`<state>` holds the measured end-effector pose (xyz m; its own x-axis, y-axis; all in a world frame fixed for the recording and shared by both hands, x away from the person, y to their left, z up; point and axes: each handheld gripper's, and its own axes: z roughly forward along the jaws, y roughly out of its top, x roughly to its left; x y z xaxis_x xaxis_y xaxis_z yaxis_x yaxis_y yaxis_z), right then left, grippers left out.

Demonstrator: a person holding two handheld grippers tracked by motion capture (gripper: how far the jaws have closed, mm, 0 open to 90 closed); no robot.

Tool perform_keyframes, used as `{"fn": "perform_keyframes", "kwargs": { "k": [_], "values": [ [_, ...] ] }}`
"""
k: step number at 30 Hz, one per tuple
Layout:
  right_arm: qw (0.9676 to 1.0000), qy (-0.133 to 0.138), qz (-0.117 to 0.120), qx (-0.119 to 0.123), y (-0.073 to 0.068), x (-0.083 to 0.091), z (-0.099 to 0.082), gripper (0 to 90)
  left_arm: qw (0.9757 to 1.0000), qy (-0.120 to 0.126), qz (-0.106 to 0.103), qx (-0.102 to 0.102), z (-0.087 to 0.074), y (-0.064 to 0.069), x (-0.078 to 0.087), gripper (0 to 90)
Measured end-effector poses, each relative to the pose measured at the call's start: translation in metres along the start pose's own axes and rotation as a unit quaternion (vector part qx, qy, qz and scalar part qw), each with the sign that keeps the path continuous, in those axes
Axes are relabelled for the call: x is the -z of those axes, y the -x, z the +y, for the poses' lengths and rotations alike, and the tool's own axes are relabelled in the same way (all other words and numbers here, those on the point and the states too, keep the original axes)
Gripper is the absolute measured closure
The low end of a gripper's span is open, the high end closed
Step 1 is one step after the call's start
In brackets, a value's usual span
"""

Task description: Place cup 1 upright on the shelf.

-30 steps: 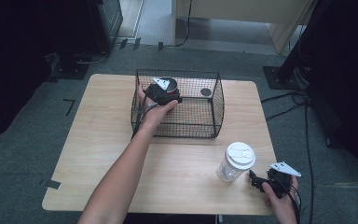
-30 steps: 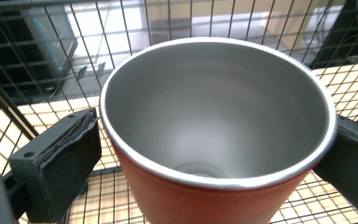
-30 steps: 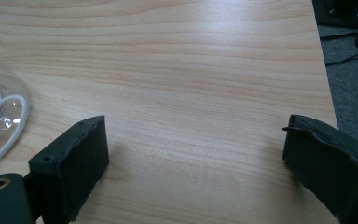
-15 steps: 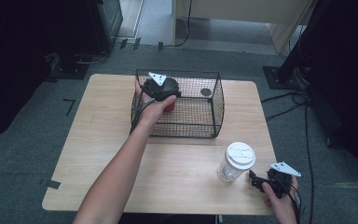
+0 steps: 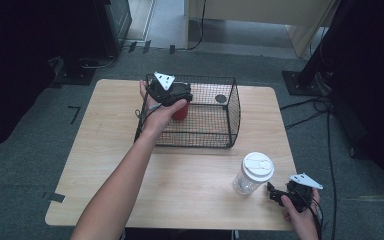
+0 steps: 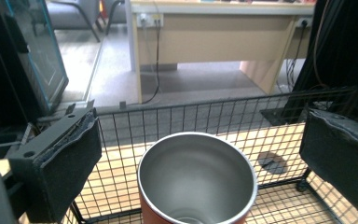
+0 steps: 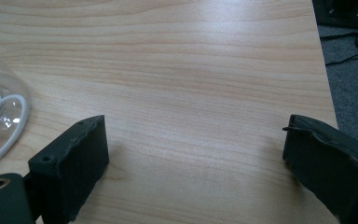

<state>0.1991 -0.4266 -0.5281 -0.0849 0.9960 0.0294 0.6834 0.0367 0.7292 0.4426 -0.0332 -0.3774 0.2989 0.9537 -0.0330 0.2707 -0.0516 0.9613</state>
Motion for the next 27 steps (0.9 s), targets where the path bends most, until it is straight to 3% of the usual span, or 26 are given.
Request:
{"fn": "perform_keyframes", "kwargs": {
  "k": [4,9,13,19,24,27],
  "values": [
    [1.0000,0.000,0.000,0.000,0.000,0.000,0.000,6.5,0.9999,0.007,-0.006,-0.008,0.003,-0.002,0.015,0.0],
    [1.0000,0.000,0.000,0.000,0.000,0.000,0.000,6.5,0.9998,0.006,-0.018,-0.003,0.002,-0.009,0.032,0.0],
    [1.0000,0.000,0.000,0.000,0.000,0.000,0.000,6.5,0.9999,0.012,-0.008,0.001,0.000,-0.016,0.047,0.0],
    [1.0000,0.000,0.000,0.000,0.000,0.000,0.000,6.5,0.9996,0.013,-0.023,-0.003,-0.006,-0.025,0.069,0.0],
    [1.0000,-0.001,0.000,-0.001,0.000,0.000,0.000,6.5,0.9997,0.018,-0.016,-0.005,-0.012,-0.031,0.086,0.0],
    [1.0000,-0.001,0.000,-0.001,0.000,0.000,0.000,6.5,0.9996,0.018,-0.022,-0.009,-0.018,-0.034,0.096,0.0]
  ]
}}
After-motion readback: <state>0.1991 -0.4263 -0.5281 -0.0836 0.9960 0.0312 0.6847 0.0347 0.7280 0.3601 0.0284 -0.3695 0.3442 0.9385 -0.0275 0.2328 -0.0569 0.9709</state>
